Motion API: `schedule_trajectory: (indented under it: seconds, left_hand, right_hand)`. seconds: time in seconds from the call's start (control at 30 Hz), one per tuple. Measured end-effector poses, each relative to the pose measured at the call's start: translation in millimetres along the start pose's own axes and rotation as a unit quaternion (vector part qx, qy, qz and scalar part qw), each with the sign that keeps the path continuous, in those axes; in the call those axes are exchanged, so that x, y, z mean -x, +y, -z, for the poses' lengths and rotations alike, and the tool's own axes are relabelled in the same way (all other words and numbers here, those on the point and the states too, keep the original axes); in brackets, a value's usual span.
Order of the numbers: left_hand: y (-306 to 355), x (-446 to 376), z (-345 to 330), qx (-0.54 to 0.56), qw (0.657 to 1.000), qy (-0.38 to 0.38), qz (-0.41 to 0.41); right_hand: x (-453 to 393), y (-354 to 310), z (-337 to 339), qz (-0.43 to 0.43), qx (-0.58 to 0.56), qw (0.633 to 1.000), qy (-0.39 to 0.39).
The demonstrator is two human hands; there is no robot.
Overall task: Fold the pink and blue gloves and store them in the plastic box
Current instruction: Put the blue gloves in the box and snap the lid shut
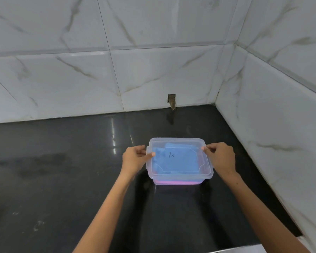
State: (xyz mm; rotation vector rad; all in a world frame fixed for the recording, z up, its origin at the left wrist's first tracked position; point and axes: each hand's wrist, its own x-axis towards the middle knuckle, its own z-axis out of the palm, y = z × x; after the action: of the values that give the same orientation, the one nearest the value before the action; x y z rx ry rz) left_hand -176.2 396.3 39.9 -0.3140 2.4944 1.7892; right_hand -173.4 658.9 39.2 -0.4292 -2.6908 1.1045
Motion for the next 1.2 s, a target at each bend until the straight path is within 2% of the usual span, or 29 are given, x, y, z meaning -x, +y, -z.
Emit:
schedule_trajectory:
  seconds: [0.1,0.17,0.27,0.33,0.5,0.7,0.8,0.87,0.93,1.03,1.2]
  left_hand:
    - [-6.2,-0.1,6.8,0.085,0.993,-0.002,0.078]
    - [-6.5,-1.6,8.7,0.116,0.988,-0.011,0.098]
    - [-4.5,-4.6,9.4,0.125,0.983,-0.016,0.130]
    - [-5.7,-6.8,9.5,0.138,0.980,-0.021,0.145]
    - [-6.8,-3.9,8.1,0.155,0.972,-0.046,0.169]
    - [-6.0,-4.4,10.5,0.089,0.963,-0.129,0.221]
    - [-2.1,-5.3,12.1,0.037,0.978,-0.091,0.182]
    - [1.5,-4.0,10.4,0.002,0.990,-0.022,0.140]
    - [6.9,-0.3,6.1,-0.049,0.995,0.058,0.062]
    - [13.4,6.6,-3.6,-0.132,0.985,0.105,-0.032]
    - [15.7,8.4,-4.3,-0.112,0.987,0.118,-0.007]
  right_hand:
    - [-3.3,-2.4,1.9,-0.004,0.008,1.000,-0.019]
    - [-6.9,-2.0,7.2,-0.022,-0.021,0.998,-0.054]
    - [-8.8,4.0,20.2,-0.106,-0.155,0.972,-0.141]
    - [-6.9,8.1,25.8,-0.144,-0.210,0.952,-0.168]
    - [-1.1,11.6,25.3,-0.174,-0.238,0.944,-0.145]
    - [0.8,11.8,23.4,-0.195,-0.210,0.948,-0.141]
    - [0.4,9.5,23.8,-0.197,-0.200,0.948,-0.147]
    - [0.1,8.9,23.9,-0.197,-0.197,0.949,-0.150]
    - [0.7,8.5,23.6,-0.196,-0.193,0.949,-0.152]
    - [1.8,7.1,24.0,-0.194,-0.188,0.951,-0.151]
    - [3.9,3.3,25.5,-0.182,-0.192,0.952,-0.153]
